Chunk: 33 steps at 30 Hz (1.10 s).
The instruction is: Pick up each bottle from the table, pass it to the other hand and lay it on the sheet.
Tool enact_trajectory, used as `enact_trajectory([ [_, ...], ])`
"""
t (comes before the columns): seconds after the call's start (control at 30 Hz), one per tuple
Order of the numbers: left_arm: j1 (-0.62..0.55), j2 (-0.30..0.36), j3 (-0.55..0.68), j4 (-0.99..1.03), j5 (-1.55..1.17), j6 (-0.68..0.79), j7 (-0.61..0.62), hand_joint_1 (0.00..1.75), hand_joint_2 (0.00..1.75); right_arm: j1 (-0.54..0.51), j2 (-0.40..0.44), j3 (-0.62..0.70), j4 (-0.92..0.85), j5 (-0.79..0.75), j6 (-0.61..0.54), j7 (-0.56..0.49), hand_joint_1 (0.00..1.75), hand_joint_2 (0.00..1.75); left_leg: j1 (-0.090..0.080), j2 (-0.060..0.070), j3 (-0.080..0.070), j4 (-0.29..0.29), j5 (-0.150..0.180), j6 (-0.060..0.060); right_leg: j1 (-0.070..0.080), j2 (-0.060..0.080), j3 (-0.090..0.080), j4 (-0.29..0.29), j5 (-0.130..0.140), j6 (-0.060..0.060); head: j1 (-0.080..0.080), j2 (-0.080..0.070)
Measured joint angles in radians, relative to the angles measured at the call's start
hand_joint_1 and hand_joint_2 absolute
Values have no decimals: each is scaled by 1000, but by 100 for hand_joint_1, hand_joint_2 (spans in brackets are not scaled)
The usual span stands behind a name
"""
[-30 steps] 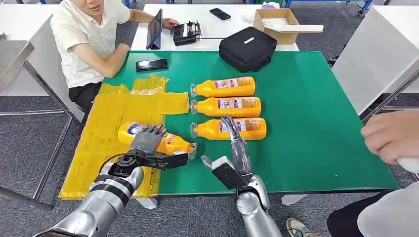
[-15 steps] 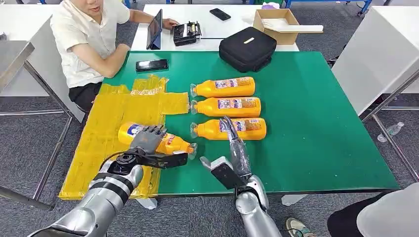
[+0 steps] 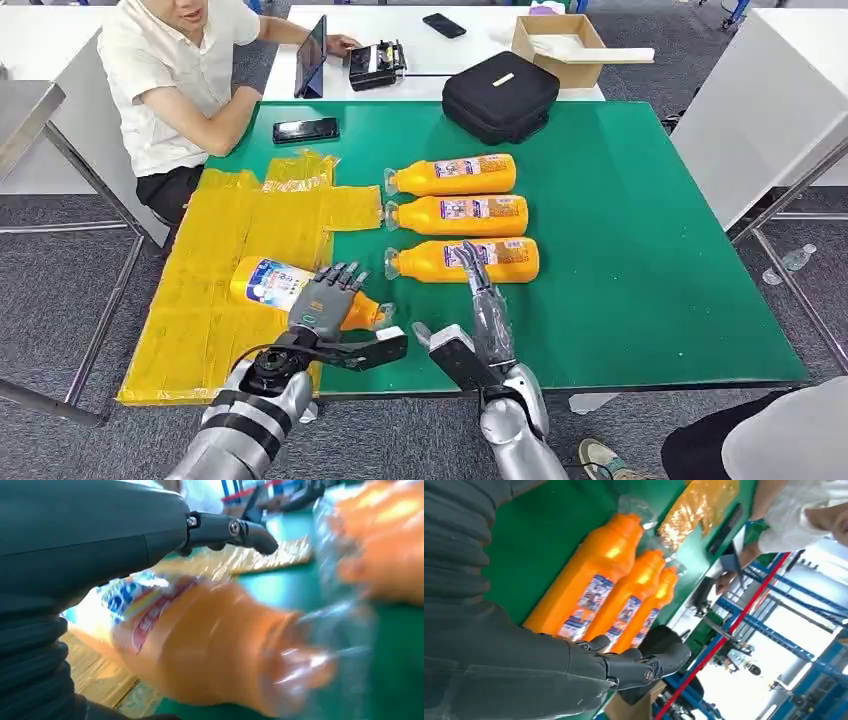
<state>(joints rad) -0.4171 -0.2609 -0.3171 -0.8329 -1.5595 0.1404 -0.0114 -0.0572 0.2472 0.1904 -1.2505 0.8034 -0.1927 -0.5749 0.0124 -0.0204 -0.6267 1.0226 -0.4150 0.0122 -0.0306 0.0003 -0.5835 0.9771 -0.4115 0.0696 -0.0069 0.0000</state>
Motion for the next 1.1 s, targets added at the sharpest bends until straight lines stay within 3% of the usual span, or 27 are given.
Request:
enact_trajectory([
  [0.53, 123, 29, -234, -376, 31, 3, -20, 0, 175, 60, -2, -18, -77, 38, -20, 14, 0, 175, 0, 0, -8, 0, 0, 0, 0, 0, -8, 0, -1, 0, 0, 0],
  [0.73, 164, 45, -276, -471, 185, 21, -95, 0, 175, 79, -2, -24, -124, 50, -62, 3, 0, 175, 0, 0, -8, 0, 0, 0, 0, 0, -9, 0, -1, 0, 0, 0],
  [0.83, 216, 34, -274, -549, 382, 20, -166, 0, 175, 79, -6, -31, -170, 144, -97, 78, 0, 175, 0, 0, -9, 0, -1, 0, 0, 1, -10, 0, -1, 0, 0, 0],
  [0.97, 274, 8, -254, -605, 573, 24, -232, 0, 175, 78, -77, -45, -169, 375, -143, 226, 0, 175, 0, -1, -10, 0, -1, 0, 0, 0, -10, 0, -1, 0, 0, 0],
  [1.1, 294, -2, -223, -617, 663, 32, -261, 0, 175, 79, -135, -77, -159, 427, -164, 257, 0, 175, -1, 0, -10, 0, -1, 0, 0, 0, -10, 0, 0, 0, 0, 0],
])
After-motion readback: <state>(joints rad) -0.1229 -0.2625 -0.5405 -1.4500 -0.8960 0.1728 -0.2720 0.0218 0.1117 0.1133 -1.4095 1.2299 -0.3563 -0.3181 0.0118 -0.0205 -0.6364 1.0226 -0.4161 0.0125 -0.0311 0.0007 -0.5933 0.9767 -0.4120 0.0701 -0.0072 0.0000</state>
